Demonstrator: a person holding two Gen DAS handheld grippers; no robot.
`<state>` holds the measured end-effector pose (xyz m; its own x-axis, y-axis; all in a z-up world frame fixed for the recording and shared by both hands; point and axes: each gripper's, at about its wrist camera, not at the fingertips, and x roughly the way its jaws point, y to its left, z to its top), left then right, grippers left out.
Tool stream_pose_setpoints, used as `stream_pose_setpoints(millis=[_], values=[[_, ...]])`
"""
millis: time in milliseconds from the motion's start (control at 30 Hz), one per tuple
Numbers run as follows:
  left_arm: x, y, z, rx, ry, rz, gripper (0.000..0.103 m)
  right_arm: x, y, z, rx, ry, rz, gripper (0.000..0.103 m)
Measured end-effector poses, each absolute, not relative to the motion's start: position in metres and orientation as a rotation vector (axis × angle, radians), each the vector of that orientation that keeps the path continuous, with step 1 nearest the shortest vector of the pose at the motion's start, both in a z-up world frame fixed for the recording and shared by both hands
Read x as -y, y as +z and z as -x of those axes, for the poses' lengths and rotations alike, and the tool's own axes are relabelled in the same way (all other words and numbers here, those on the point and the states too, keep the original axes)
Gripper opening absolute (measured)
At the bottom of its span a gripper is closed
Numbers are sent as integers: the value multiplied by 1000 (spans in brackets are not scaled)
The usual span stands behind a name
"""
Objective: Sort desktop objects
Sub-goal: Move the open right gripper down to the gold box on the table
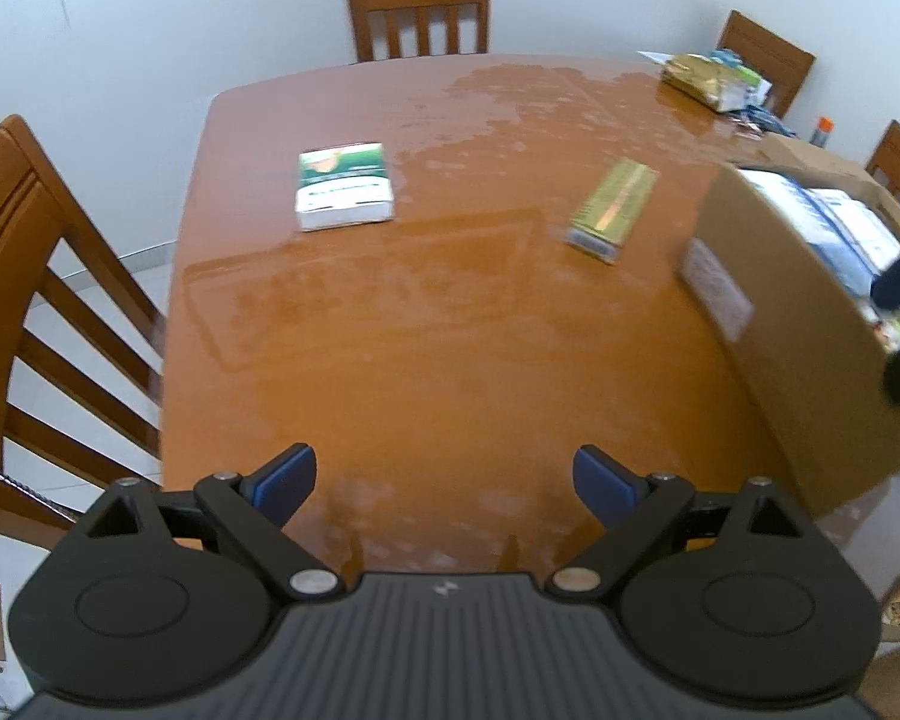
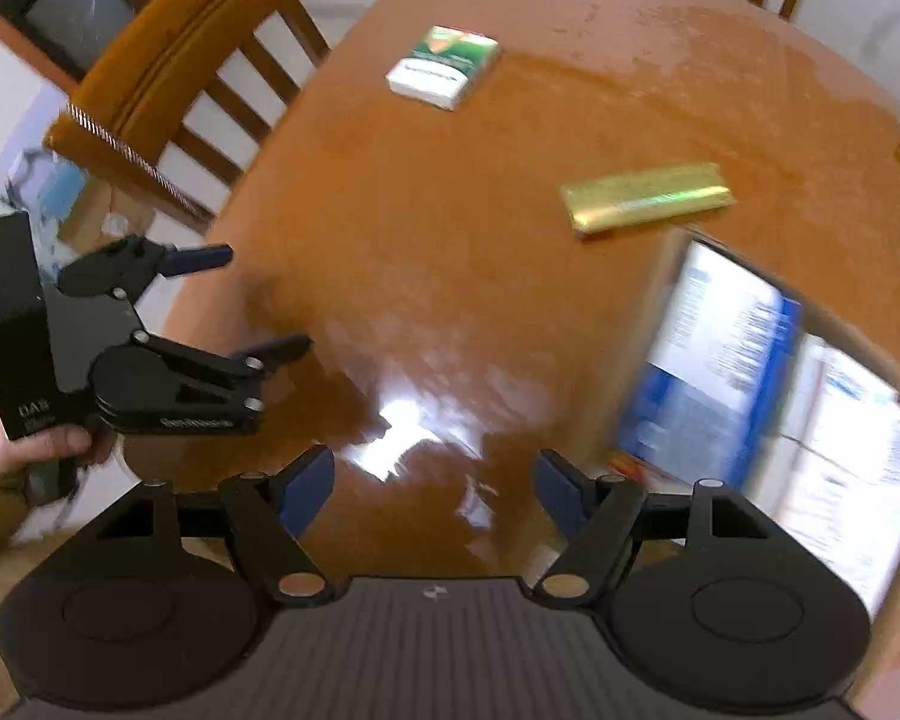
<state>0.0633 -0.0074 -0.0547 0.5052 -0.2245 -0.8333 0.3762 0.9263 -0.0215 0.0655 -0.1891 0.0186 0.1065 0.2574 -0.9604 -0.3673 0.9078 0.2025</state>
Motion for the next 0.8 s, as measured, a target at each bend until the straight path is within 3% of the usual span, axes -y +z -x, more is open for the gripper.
stream_pose_setpoints(millis=[467,800], values=[[7,-53,-175,-890,-316,-275,93,146,-37,-78,-1396,291,-107,78],[15,-58,-177,-871,-339,-130,93,184,1,-144,-1174,88,-129,78]])
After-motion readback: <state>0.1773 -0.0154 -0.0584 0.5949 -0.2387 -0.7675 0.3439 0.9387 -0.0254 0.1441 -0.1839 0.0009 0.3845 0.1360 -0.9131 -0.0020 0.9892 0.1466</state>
